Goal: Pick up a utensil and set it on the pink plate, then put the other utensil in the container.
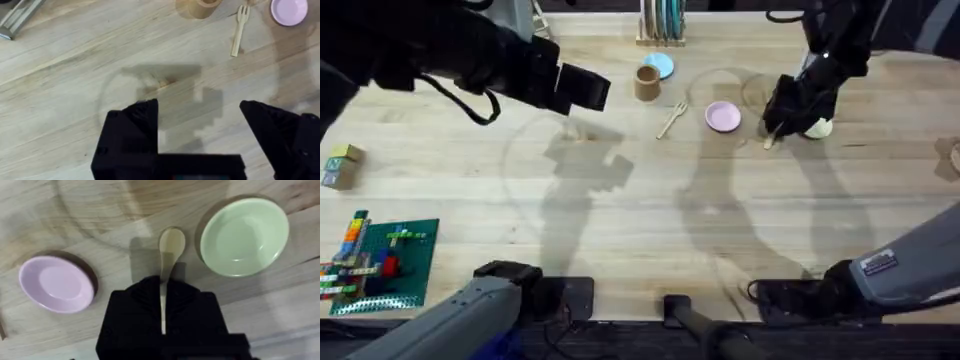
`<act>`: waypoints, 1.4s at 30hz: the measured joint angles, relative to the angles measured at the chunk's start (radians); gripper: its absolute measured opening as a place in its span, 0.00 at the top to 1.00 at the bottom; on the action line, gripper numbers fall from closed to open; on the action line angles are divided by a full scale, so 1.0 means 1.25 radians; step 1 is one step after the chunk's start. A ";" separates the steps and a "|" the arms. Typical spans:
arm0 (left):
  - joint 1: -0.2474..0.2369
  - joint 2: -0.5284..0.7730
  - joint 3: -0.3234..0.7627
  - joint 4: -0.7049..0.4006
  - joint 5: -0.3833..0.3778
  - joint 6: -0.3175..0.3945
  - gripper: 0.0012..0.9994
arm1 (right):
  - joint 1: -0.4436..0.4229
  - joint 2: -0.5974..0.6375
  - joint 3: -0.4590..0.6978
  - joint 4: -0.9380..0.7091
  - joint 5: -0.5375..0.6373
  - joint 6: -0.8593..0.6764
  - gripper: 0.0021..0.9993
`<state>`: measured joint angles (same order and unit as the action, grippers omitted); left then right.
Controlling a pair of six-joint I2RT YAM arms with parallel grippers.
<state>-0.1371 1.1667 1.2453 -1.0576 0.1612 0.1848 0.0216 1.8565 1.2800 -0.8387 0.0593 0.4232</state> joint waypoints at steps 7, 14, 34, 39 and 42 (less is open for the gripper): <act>0.000 0.000 0.000 0.000 0.000 0.000 0.01 | 0.000 0.000 0.000 0.001 0.000 -0.007 0.97; 0.000 0.000 0.000 0.023 0.000 0.002 0.01 | 0.000 0.001 0.007 -0.004 0.001 -0.040 0.97; 0.000 0.000 0.000 0.023 0.000 0.002 0.01 | 0.070 0.010 0.316 -0.181 0.004 -0.263 0.97; 0.000 0.000 0.000 0.023 0.000 0.002 0.01 | 0.127 0.010 0.321 -0.186 0.004 -0.389 0.97; 0.000 0.000 0.000 0.023 0.000 0.002 0.01 | 0.164 0.010 0.321 -0.185 0.005 -0.441 0.97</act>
<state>-0.1371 1.1667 1.2453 -1.0286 0.1612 0.1875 0.2263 1.8687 1.6817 -1.0703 0.0650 -0.1282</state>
